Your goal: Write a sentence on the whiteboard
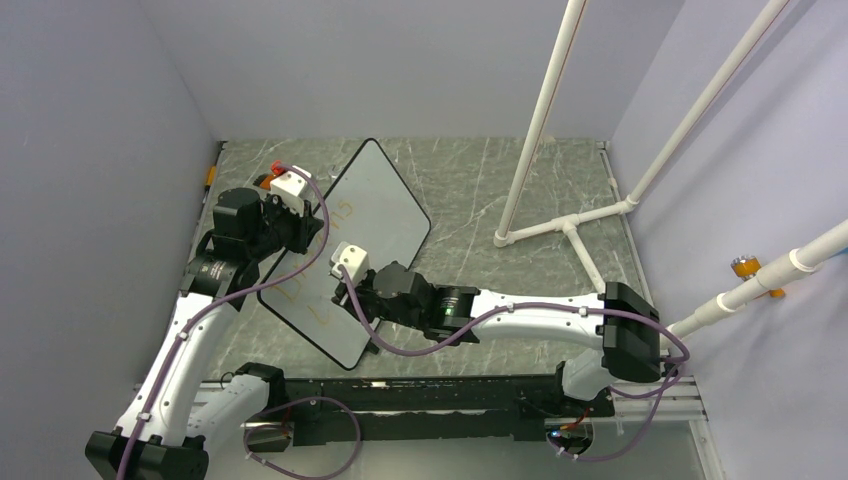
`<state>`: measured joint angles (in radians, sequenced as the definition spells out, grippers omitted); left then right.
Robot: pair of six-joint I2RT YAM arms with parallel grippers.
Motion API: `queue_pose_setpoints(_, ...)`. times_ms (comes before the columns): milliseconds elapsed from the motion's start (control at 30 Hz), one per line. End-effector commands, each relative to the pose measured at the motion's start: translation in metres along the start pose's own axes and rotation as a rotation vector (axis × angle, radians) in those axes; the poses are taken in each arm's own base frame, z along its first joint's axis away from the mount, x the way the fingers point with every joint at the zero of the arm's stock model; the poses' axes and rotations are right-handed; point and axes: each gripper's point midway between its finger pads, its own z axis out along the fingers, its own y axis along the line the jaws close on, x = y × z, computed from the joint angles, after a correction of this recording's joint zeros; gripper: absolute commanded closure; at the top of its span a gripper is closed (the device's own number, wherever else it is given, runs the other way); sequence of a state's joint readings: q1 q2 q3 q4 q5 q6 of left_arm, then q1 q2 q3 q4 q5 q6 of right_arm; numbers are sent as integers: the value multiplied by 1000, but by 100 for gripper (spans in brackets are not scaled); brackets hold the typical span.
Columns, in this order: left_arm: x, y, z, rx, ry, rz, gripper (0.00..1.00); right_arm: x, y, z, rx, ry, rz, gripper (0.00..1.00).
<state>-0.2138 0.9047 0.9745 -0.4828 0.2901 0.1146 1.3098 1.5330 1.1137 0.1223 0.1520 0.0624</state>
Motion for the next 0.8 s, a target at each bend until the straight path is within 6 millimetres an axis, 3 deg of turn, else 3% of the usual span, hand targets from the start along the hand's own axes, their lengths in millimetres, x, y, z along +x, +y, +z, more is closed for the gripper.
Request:
queue_pose_setpoints(0,53,-16,-1,79,188,26,100,-31,-3,5,15,-85,2,100)
queue_pose_setpoints(300,53,-16,-1,78,188,26,100,-20,-3,9,10,-66,10,100)
queue_pose_setpoints(767,54,-16,-1,77,192,26,100,11,-1,8,-1,-10,39,100)
